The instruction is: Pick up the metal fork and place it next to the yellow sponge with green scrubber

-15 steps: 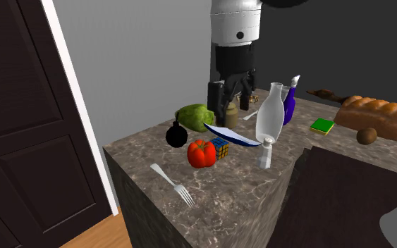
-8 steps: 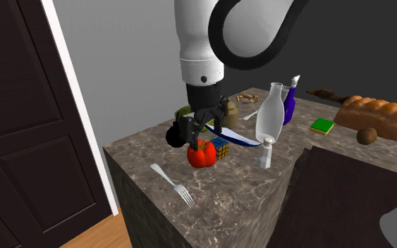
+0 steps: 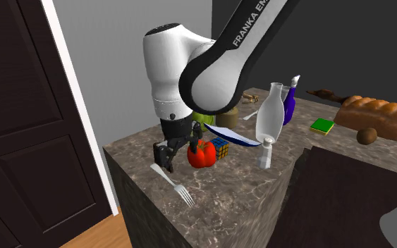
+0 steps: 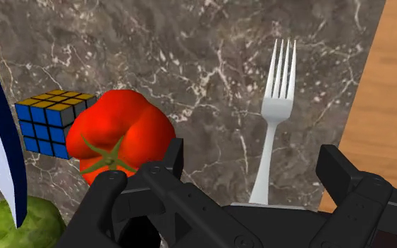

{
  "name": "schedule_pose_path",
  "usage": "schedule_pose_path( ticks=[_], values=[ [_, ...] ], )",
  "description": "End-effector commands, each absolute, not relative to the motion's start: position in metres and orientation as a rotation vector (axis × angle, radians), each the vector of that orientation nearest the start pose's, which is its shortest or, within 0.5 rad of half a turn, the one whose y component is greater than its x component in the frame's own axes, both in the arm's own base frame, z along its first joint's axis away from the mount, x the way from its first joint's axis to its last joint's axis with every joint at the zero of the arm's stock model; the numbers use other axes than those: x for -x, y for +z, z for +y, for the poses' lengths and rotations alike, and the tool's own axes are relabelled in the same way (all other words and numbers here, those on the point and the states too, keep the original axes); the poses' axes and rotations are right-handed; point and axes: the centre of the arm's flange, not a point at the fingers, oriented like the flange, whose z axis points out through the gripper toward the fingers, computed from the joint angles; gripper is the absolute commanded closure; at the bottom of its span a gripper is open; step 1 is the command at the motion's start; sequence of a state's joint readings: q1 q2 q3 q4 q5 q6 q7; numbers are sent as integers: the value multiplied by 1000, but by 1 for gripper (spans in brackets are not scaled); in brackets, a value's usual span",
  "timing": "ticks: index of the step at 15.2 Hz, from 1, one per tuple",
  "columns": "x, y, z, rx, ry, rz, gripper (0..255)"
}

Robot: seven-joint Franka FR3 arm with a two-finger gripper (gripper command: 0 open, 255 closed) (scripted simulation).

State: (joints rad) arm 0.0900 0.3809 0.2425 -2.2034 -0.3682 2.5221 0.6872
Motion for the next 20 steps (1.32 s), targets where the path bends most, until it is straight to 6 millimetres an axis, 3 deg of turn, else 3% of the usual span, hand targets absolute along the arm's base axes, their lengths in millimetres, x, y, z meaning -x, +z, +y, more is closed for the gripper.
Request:
schedule_pose_path(
  ticks=[1, 5, 12, 20],
  values=[
    [-531, 186, 193, 3265, -52, 102, 0],
    [-556, 151, 209, 3272, -74, 98, 0],
    [-558, 115, 204, 3272, -74, 98, 0],
    [-558, 112, 204, 3272, -73, 98, 0]
  ],
)
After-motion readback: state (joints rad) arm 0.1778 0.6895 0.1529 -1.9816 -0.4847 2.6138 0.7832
